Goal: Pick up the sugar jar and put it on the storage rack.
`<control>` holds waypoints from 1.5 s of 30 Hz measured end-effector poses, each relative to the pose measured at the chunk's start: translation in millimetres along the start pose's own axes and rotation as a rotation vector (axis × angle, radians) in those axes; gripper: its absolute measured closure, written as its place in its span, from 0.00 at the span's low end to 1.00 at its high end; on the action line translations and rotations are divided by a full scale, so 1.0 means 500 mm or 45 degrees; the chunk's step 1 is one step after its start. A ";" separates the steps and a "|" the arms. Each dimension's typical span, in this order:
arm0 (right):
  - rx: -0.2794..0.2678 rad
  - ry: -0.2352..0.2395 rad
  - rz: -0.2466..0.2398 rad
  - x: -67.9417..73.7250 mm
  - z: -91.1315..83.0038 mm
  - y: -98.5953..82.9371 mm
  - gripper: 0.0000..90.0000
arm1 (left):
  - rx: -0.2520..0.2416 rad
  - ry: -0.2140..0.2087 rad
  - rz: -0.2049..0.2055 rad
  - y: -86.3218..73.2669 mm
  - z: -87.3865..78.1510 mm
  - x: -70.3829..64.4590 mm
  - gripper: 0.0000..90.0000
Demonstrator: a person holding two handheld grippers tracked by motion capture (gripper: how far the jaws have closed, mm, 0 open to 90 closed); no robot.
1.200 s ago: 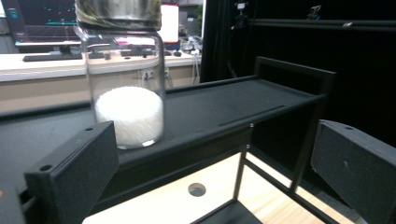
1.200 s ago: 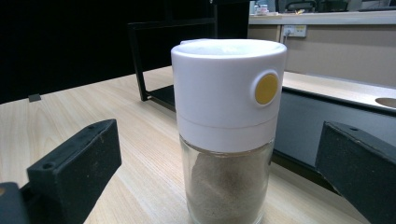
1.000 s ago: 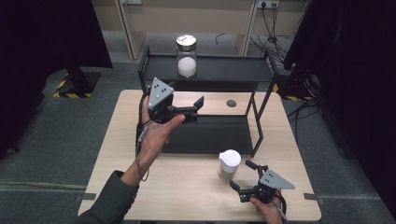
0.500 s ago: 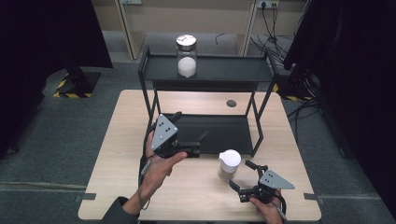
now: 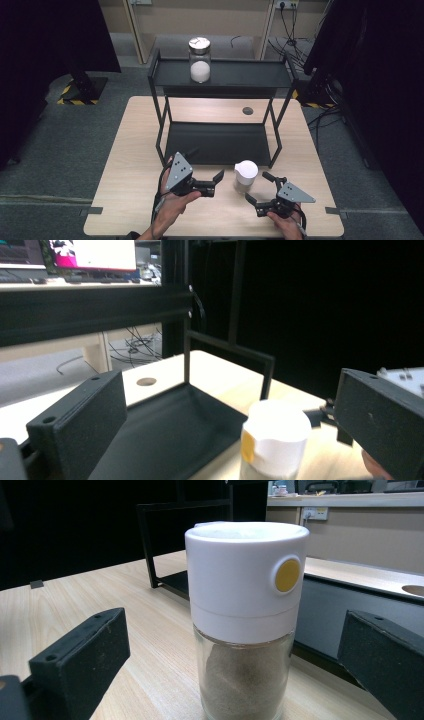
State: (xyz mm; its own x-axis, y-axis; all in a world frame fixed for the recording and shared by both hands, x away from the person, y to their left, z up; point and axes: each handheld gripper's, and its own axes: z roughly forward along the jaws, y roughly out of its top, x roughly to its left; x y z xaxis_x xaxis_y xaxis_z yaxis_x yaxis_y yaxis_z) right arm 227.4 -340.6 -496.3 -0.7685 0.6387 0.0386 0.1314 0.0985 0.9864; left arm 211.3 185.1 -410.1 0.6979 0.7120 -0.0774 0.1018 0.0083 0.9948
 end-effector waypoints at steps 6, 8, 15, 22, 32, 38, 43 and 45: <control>0.001 -0.001 0.000 0.000 0.001 0.000 0.01 | 0.020 -0.021 -0.018 -0.051 -0.013 0.007 0.00; 0.000 -0.001 0.001 0.000 0.001 0.000 0.01 | 0.025 -0.025 -0.028 -0.067 -0.017 0.005 0.00; 0.001 -0.001 0.000 0.000 0.002 0.000 0.01 | 0.060 -0.055 -0.005 -0.120 -0.031 -0.005 0.00; -0.005 -0.006 0.000 0.000 0.000 0.000 0.01 | 0.066 -0.071 0.031 -0.159 -0.042 -0.010 0.00; -0.007 -0.009 -0.004 -0.002 -0.004 0.000 0.01 | 0.092 -0.070 0.014 -0.179 -0.050 -0.005 0.00; -0.005 -0.005 -0.005 -0.002 -0.003 0.000 0.01 | 0.084 -0.061 0.009 -0.184 -0.051 -0.006 0.00; -0.006 -0.006 -0.002 -0.003 -0.003 0.000 0.01 | 0.082 -0.062 0.016 -0.186 -0.050 -0.006 0.00; -0.006 -0.005 -0.001 -0.003 -0.003 0.000 0.01 | 0.077 -0.054 0.013 -0.187 -0.051 -0.006 0.00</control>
State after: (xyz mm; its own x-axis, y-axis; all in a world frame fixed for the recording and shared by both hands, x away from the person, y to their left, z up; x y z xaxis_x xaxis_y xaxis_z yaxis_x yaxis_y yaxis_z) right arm 227.8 -342.6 -496.3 -0.7664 0.6413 0.0369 0.1276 0.0957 0.9872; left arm 181.6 200.1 -501.4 0.7284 0.6815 -0.0715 0.1362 -0.0417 0.9898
